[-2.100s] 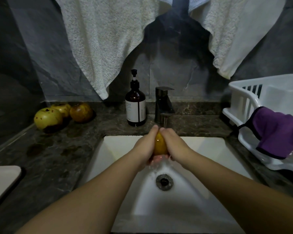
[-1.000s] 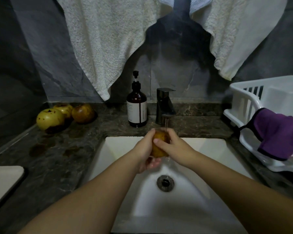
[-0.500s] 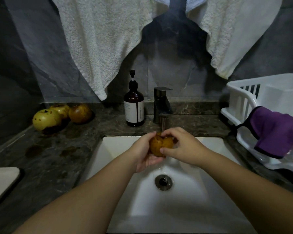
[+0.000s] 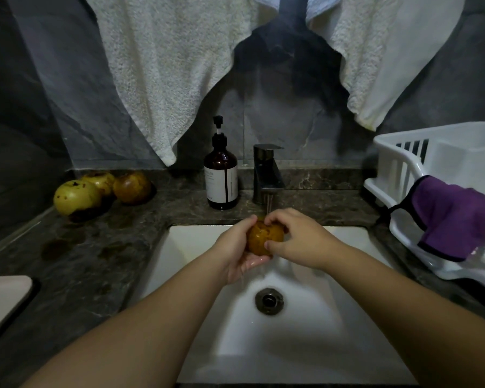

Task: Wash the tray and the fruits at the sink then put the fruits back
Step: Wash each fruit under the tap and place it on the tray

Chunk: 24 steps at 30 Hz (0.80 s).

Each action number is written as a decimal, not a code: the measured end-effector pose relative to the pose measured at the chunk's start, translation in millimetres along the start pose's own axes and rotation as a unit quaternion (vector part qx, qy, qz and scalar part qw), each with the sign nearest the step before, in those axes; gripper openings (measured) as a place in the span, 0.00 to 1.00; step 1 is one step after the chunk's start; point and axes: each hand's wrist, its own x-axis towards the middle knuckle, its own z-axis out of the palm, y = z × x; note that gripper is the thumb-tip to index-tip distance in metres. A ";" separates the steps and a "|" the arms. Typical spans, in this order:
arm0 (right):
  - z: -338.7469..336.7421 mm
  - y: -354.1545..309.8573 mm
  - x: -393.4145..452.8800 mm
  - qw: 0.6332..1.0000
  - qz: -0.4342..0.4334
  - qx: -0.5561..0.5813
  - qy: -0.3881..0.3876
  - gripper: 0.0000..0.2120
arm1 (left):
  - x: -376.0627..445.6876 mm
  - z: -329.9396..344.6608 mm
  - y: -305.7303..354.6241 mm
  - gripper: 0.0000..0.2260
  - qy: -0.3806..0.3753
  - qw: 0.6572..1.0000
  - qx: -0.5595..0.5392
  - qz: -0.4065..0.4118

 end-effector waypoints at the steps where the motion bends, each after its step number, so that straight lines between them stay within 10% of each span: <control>1: 0.3 -0.6 0.4 1.000 0.004 -0.001 -0.005 0.19 | -0.6 -0.3 -0.1 0.14 0.002 1.000 0.002 0.001; 10: 4.4 -2.1 -2.3 0.999 0.028 0.023 -0.004 0.18 | -3.0 0.3 0.2 0.20 0.018 1.000 0.008 -0.002; 18: 14.6 -0.7 -3.4 0.999 0.040 0.020 0.014 0.38 | -5.3 -0.5 3.2 0.17 -0.014 1.000 -0.006 -0.021; 24: 8.8 3.2 -4.8 0.979 0.081 0.188 -0.010 0.25 | -5.7 -2.6 2.4 0.22 0.004 0.997 0.073 0.004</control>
